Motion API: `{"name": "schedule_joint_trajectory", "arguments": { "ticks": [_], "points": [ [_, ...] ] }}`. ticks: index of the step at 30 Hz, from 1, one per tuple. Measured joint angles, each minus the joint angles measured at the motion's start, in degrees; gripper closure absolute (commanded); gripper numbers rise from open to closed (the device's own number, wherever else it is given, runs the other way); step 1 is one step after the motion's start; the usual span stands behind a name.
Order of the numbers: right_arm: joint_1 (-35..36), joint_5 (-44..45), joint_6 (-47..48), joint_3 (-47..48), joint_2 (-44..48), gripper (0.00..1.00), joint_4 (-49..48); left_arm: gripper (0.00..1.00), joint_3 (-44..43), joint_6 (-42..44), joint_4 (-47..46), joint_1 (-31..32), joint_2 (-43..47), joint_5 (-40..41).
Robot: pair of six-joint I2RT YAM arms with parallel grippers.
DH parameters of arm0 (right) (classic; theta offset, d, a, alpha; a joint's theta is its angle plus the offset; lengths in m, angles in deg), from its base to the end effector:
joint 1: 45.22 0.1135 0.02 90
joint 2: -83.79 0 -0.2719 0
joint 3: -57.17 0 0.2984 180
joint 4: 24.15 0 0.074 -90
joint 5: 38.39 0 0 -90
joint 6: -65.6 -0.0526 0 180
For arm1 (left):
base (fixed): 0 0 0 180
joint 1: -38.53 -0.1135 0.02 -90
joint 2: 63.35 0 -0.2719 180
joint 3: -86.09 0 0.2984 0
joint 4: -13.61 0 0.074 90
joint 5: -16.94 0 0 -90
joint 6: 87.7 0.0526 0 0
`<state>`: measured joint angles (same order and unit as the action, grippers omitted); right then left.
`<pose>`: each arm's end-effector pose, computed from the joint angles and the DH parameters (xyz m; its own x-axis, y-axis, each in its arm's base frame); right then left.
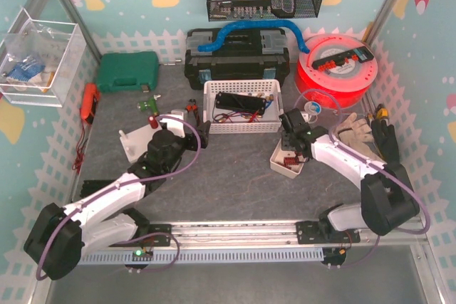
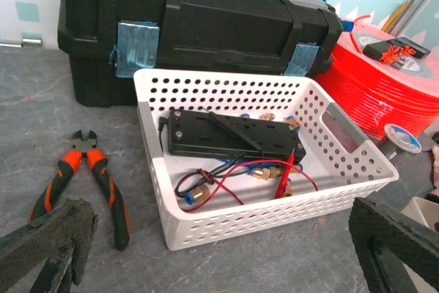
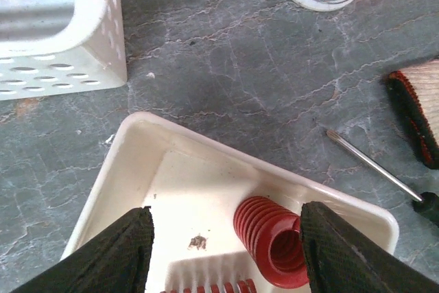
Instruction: Install the large spring
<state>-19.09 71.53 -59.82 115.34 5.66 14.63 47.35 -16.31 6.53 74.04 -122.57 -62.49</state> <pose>0.2850 0.1198 0.1722 -0.7734 0.2275 -0.5917 0.2367 0.9695 0.0634 0.2357 -0.1563 0.2136 -0.3146 -0.1609 -0.9355 0.3433 0.8995 -0.2701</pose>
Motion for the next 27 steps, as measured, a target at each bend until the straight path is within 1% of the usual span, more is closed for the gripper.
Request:
{"name": "schedule_joint_trajectory", "arguments": {
  "ticks": [8,17,27],
  "points": [
    [0.0,3.37,-0.2,0.02,-0.28,0.38,2.14,0.01,0.0,0.02,0.0,0.22,0.0,0.37],
    [0.0,2.99,-0.52,0.02,-5.29,0.37,1.7,0.01,0.0,0.24,0.04,0.28,0.31,0.44],
    [0.0,2.21,-1.09,0.02,-5.77,0.53,1.01,0.01,0.0,0.46,0.04,0.59,0.31,0.74]
  ]
}}
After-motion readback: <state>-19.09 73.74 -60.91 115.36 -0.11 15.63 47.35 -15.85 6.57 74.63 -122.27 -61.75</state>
